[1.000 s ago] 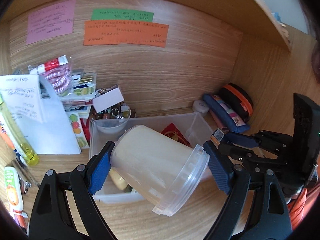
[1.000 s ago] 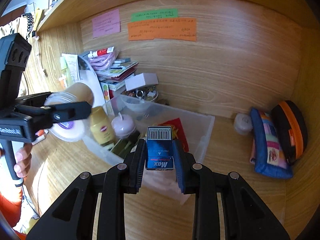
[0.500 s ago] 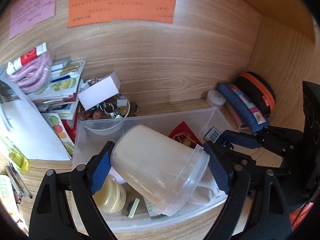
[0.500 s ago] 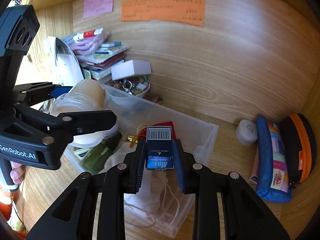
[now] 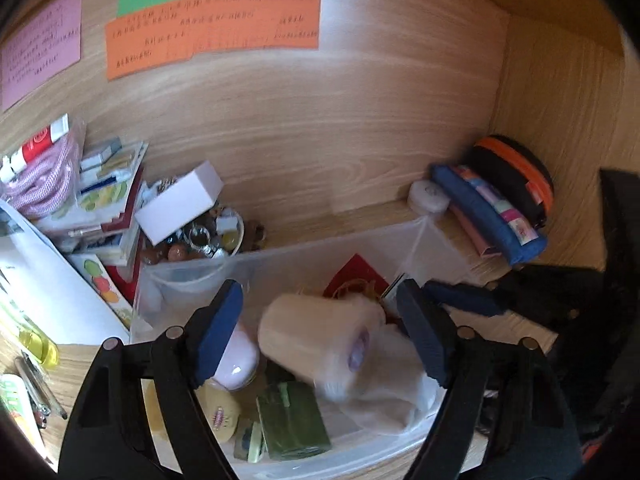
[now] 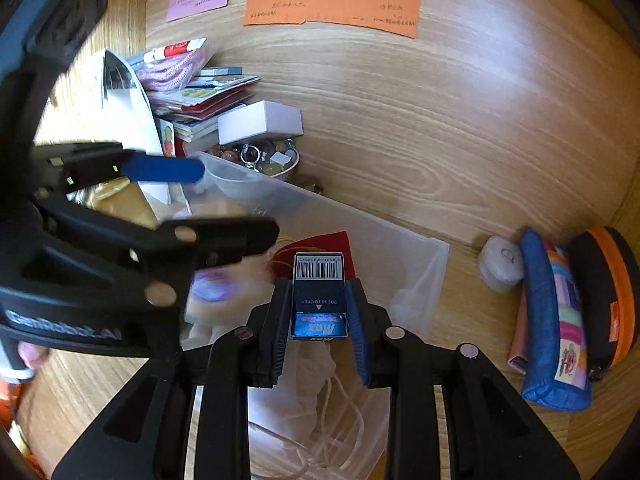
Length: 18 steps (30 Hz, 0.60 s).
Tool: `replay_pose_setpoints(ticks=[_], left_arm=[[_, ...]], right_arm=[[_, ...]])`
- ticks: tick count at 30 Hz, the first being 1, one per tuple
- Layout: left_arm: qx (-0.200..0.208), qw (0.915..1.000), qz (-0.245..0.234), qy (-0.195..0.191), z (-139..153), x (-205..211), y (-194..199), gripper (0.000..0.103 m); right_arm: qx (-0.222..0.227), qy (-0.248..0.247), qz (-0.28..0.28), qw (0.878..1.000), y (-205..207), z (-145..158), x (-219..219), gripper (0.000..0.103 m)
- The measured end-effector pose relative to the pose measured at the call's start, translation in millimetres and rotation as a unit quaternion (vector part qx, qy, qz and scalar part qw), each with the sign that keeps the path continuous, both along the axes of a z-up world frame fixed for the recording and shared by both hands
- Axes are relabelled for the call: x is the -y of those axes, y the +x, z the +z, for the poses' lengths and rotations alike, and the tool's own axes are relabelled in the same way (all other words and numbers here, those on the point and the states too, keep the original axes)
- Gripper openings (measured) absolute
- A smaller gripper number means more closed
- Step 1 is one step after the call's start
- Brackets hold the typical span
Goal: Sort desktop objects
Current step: 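Open left tool to drop the jar in the bin while right tool releases the box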
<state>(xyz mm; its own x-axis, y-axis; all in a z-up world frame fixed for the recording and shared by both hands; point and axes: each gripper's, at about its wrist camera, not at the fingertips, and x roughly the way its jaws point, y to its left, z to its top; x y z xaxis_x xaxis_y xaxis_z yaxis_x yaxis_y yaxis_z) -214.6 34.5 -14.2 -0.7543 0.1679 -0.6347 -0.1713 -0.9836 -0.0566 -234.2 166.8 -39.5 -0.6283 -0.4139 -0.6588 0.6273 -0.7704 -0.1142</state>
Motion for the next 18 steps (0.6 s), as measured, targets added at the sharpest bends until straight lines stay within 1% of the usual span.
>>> replay_pose_setpoints(ticks=[4,5,7,8,9,13,14,15,16,17,18], left_arm=[[-0.004,1.0000,-0.001,-0.004,1.6,-0.9,1.6,0.080],[-0.004,1.0000,-0.001,-0.004,1.6,-0.6,1.7,0.080],[-0.005,1.0000,0.000,-0.003,2.0,0.7,2.2,0.080],[-0.006,1.0000,0.004,-0.006,1.8,1.4,2.3,0.080],[-0.006,0.9999,0.007,-0.008,1.5,2.0,2.5,0.080],[0.000,0.9997,0.020,-0.013,-1.2,5.2,1.7,0.081],[-0.001,0.9996,0.023,-0.013,-0.5,6.4,2.6,0.081],[-0.002,0.9995,0.027,-0.013,0.7,8.3,4.3,0.084],[-0.003,0.9994,0.031,-0.012,2.2,10.1,5.6,0.089],[-0.005,0.9993,0.034,-0.010,3.7,11.5,7.2,0.091],[-0.006,0.9992,0.039,-0.007,6.1,13.5,9.2,0.094]], right_arm=[[-0.003,0.006,0.001,1.000,0.0,-3.4,1.3,0.026],[-0.002,0.006,0.001,1.000,0.1,-3.8,1.1,0.029],[-0.004,0.006,-0.001,1.000,-0.3,-4.0,0.7,0.037],[-0.005,0.006,-0.003,1.000,-0.2,-3.6,0.2,0.044],[-0.008,0.007,-0.004,1.000,-0.4,-3.0,-0.4,0.050],[-0.022,0.002,-0.006,1.000,2.9,3.6,-3.8,0.057],[-0.026,0.003,-0.007,1.000,3.3,5.2,-4.1,0.062],[-0.031,0.005,-0.010,0.999,4.5,6.7,-4.7,0.070],[-0.037,0.006,-0.014,0.999,5.8,8.3,-5.2,0.073],[-0.043,0.007,-0.017,0.999,7.3,10.1,-5.9,0.075],[-0.047,0.008,-0.019,0.999,8.8,11.6,-6.2,0.076]])
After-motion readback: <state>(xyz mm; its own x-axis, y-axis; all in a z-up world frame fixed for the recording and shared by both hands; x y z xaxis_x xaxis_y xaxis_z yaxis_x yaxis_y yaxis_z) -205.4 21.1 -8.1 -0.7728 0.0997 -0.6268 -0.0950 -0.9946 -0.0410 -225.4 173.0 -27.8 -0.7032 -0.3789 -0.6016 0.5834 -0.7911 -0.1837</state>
